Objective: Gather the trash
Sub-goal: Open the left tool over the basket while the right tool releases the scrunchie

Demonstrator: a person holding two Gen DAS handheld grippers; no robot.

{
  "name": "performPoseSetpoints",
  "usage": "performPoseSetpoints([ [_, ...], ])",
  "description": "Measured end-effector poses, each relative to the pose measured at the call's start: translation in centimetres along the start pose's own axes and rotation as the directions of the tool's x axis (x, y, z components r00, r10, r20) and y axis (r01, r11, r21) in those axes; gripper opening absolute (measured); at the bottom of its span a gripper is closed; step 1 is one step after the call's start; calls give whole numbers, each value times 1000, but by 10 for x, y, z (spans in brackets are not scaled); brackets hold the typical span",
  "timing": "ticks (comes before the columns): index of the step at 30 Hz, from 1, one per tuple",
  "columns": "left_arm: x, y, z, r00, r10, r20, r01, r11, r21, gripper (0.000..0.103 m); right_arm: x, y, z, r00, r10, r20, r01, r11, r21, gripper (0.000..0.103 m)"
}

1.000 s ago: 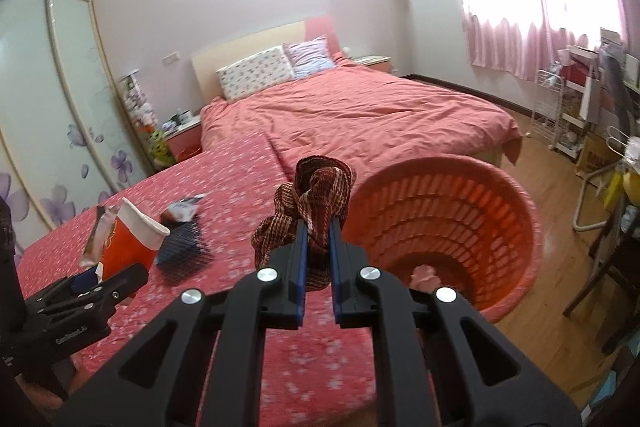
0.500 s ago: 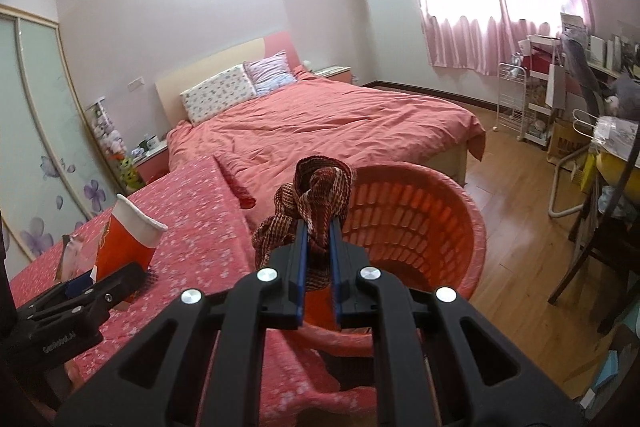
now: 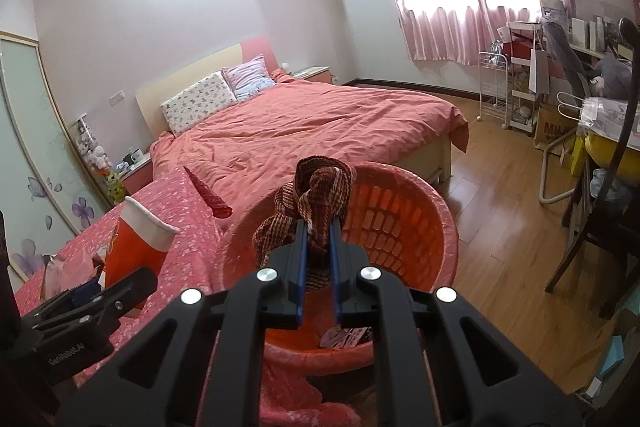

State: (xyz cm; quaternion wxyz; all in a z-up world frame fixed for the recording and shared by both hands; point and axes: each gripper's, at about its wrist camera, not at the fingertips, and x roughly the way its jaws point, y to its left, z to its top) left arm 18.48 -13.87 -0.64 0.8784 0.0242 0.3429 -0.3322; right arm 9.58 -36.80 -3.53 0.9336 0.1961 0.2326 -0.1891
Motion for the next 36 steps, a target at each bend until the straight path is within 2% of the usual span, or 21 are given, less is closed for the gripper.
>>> performPoseSetpoints([
  [23, 48, -34, 9, 998, -49, -48, 51, 998, 44, 76, 38, -30, 9, 1000, -9, -15, 10, 997, 71, 12],
  [29, 59, -32, 8, 996, -46, -79, 49, 998, 40, 77, 51, -34, 10, 999, 10, -30, -8, 996, 86, 23],
  [36, 64, -23, 4, 994, -15, -113, 19, 999, 32, 78, 53, -41, 8, 999, -22, -35, 25, 994, 102, 40],
])
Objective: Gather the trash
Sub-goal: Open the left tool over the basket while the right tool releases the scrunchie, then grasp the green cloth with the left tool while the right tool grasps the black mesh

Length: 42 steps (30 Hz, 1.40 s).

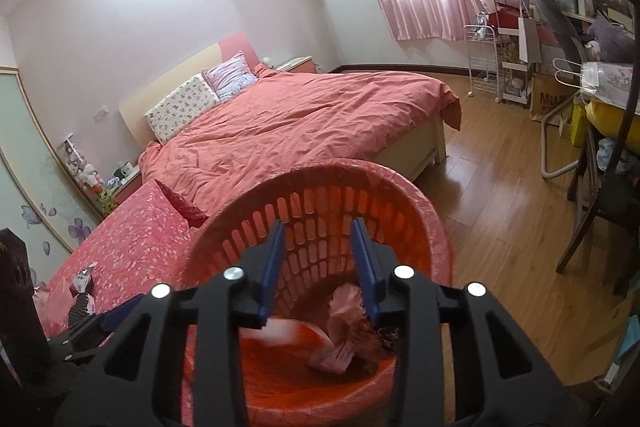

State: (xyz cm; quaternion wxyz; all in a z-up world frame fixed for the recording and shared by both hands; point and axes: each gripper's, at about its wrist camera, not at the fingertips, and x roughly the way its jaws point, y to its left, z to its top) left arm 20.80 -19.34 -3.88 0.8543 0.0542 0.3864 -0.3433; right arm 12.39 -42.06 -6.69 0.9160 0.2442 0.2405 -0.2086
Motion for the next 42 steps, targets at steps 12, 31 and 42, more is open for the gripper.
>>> performPoseSetpoints([
  [12, -39, 47, -11, 993, 112, 25, -111, 993, -47, 78, -17, 18, -6, 999, -33, 12, 33, 998, -61, 56],
  [31, -142, 162, -63, 942, 333, 31, -318, 921, -224, 78, -46, 141, -44, 991, 117, -69, -131, 960, -247, 57],
  [42, -202, 266, -107, 870, 492, -31, -463, 794, -394, 78, -52, 212, -80, 971, 184, -153, -226, 916, -332, 58],
])
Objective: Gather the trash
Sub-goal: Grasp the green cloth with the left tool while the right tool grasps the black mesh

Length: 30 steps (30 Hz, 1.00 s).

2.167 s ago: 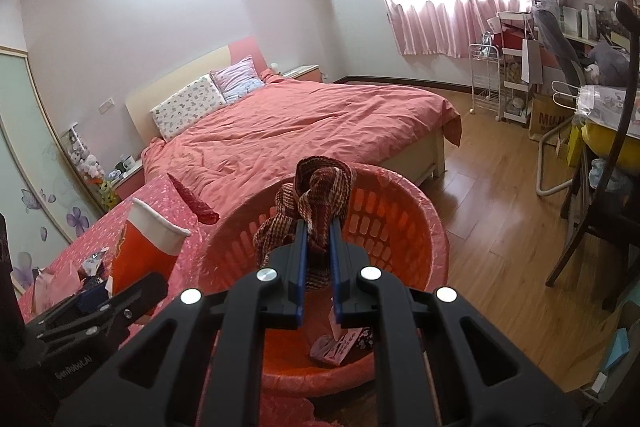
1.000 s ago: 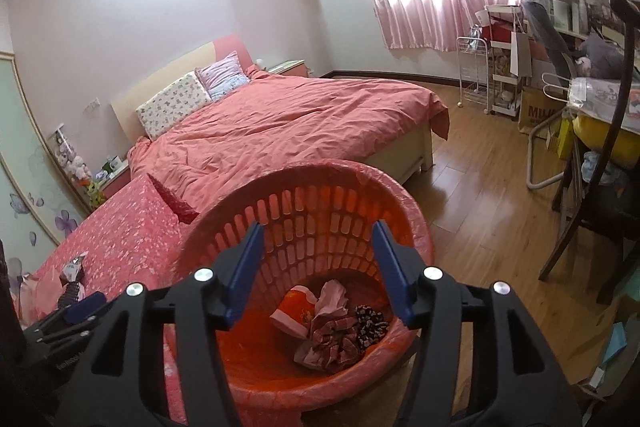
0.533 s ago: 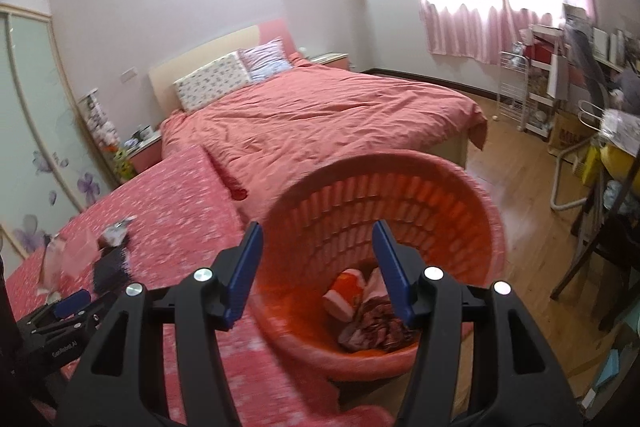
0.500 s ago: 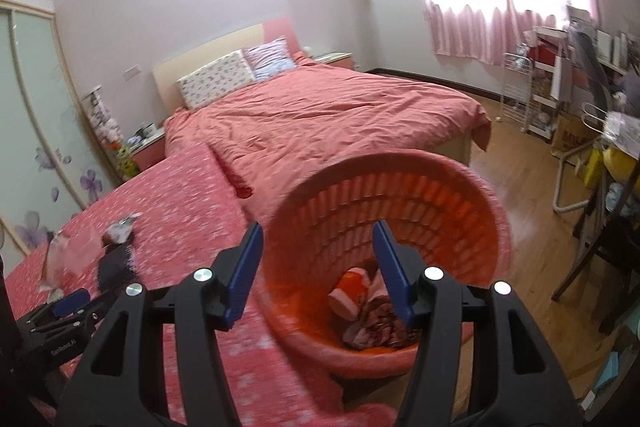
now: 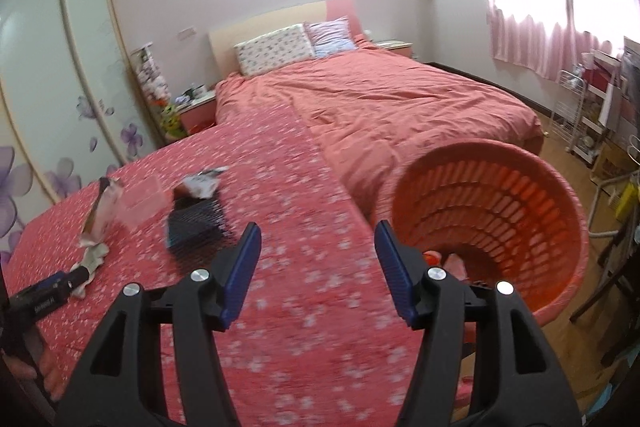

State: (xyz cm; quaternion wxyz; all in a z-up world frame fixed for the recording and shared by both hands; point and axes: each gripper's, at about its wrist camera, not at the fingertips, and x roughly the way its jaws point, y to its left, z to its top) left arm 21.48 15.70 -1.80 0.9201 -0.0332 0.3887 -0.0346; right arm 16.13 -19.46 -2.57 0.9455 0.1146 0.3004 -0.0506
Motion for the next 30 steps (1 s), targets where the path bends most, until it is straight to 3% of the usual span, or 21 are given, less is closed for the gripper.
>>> performPoseSetpoints([
  [5, 16, 29, 2, 998, 46, -39, -48, 998, -28, 78, 8, 27, -5, 999, 21, -30, -22, 999, -41, 58],
  [14, 40, 38, 7, 993, 79, -89, -82, 996, -31, 68, 22, 58, -9, 997, 40, -66, -47, 993, -107, 58],
  [19, 39, 42, 4, 993, 91, -72, -92, 996, -11, 46, 32, 70, -11, 995, 46, -90, -57, 991, -120, 58],
  [20, 37, 44, 4, 994, 83, -69, -84, 996, -18, 37, 35, 72, -11, 994, 50, -97, -61, 991, -119, 58],
  [22, 37, 50, 3, 995, 71, -68, -73, 997, -26, 32, 40, 74, -12, 993, 54, -108, -67, 991, -117, 58],
  [23, 36, 53, 3, 995, 72, -67, -75, 997, -30, 21, 42, 76, -12, 992, 56, -113, -69, 991, -118, 58],
  [24, 35, 57, 3, 996, 65, -67, -67, 997, -31, 17, 45, 78, -12, 991, 57, -118, -71, 990, -120, 58],
  [30, 23, 69, -2, 998, 43, -53, -45, 998, -36, 12, 59, 89, -9, 988, 58, -140, -77, 988, -133, 56],
])
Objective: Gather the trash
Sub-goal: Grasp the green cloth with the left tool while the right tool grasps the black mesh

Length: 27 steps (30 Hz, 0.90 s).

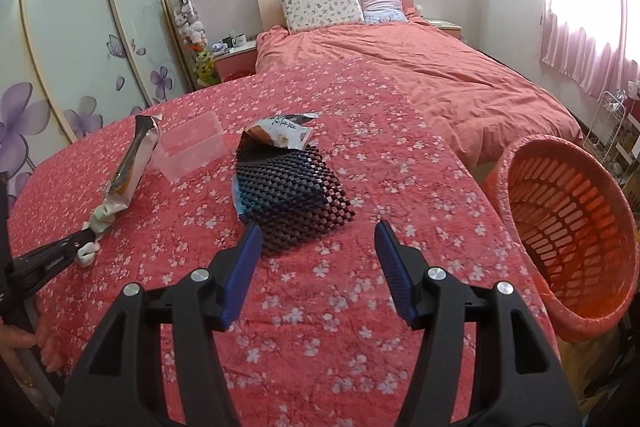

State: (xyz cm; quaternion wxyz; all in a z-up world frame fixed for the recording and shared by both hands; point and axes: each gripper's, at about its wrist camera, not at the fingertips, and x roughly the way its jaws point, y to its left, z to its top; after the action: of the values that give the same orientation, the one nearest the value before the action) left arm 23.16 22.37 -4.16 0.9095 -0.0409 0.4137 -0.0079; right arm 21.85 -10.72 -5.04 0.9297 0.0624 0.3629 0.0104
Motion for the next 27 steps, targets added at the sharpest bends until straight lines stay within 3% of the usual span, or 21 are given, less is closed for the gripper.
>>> performPoseSetpoints([
  [10, -35, 23, -2, 998, -7, 68, 11, 998, -59, 12, 27, 5, 9, 999, -19, -32, 19, 1000, 11, 53],
  [17, -45, 25, 1, 996, -21, 87, 27, 997, -69, 12, 57, 7, 10, 992, -47, -118, 46, 999, -14, 62],
  [18, -44, 24, 3, 996, -23, 88, 30, 997, -70, 12, 62, 9, 9, 989, -52, -135, 48, 998, -26, 55],
  [19, -44, 23, 3, 996, -25, 89, 32, 997, -69, 12, 65, 9, 8, 987, -53, -149, 49, 998, -33, 42],
  [20, -44, 22, 3, 996, -27, 89, 33, 997, -67, 12, 64, 10, 7, 989, -58, -134, 52, 998, -45, 39],
  [22, -46, 21, 2, 995, -32, 90, 38, 997, -63, 12, 63, 10, 6, 990, -30, -137, 23, 998, -50, 13],
  [27, -48, 15, 6, 994, -43, 95, 49, 997, -53, 12, 49, 2, 2, 995, -19, -102, 15, 999, -41, 5],
])
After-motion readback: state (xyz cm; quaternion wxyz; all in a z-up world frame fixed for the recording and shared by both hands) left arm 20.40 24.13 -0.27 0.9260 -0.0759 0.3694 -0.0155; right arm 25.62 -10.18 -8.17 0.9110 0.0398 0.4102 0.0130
